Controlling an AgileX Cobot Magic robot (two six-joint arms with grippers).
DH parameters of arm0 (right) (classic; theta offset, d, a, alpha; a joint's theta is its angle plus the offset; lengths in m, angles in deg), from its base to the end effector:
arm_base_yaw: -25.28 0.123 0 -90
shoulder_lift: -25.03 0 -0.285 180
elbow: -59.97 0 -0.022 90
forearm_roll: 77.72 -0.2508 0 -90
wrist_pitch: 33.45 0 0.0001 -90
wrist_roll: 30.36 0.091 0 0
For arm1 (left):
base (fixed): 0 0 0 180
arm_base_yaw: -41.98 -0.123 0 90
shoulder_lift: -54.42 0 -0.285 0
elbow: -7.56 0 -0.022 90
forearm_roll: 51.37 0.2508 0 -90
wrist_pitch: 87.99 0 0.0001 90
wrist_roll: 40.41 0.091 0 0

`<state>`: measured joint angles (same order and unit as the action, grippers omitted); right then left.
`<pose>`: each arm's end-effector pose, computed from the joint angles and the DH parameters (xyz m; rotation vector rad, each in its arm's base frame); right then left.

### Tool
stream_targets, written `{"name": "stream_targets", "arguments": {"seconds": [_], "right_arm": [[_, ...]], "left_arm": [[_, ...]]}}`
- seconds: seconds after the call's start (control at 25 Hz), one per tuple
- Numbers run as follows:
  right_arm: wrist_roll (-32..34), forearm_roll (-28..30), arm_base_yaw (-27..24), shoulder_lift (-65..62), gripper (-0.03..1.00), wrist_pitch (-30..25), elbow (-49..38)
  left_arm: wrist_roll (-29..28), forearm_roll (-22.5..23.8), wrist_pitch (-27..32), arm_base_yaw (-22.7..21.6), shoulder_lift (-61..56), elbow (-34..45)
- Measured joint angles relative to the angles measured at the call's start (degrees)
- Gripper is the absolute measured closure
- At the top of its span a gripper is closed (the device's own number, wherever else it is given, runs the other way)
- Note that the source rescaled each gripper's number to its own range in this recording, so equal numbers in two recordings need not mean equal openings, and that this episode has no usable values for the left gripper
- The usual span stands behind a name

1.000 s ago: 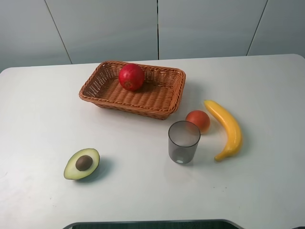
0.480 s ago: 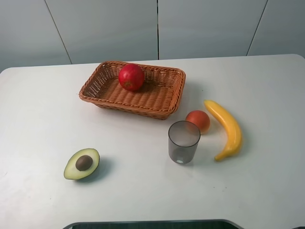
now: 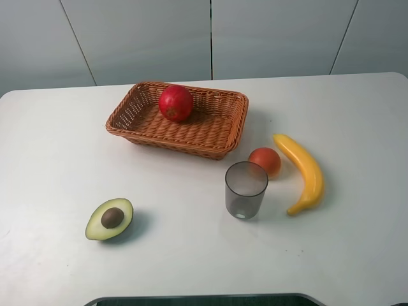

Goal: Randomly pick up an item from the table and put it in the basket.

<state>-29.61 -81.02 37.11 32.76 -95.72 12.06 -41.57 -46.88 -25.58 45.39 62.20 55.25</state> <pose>-0.0083 0.0030 0.2785 -0.2031 2.0528 0.2049 -0.0076 0.0068 0.2794 0.0347 2.0549 0.0445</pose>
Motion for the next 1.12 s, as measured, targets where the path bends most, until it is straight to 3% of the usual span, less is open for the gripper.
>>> {"name": "stream_targets", "arguments": {"seconds": [0.32,0.76,1.12], "right_arm": [[-0.2,-0.2,-2.9,0.0,-0.03,0.0,0.0],[-0.8,-0.2,-19.5,0.0,-0.03,0.0,0.0],[-0.8,-0.2,-20.6,0.0,-0.03,0.0,0.0]], "left_arm": [[-0.1,0.0,0.0,0.0,0.0,0.0],[-0.1,0.0,0.0,0.0,0.0,0.0],[-0.1,0.0,0.0,0.0,0.0,0.0]]}}
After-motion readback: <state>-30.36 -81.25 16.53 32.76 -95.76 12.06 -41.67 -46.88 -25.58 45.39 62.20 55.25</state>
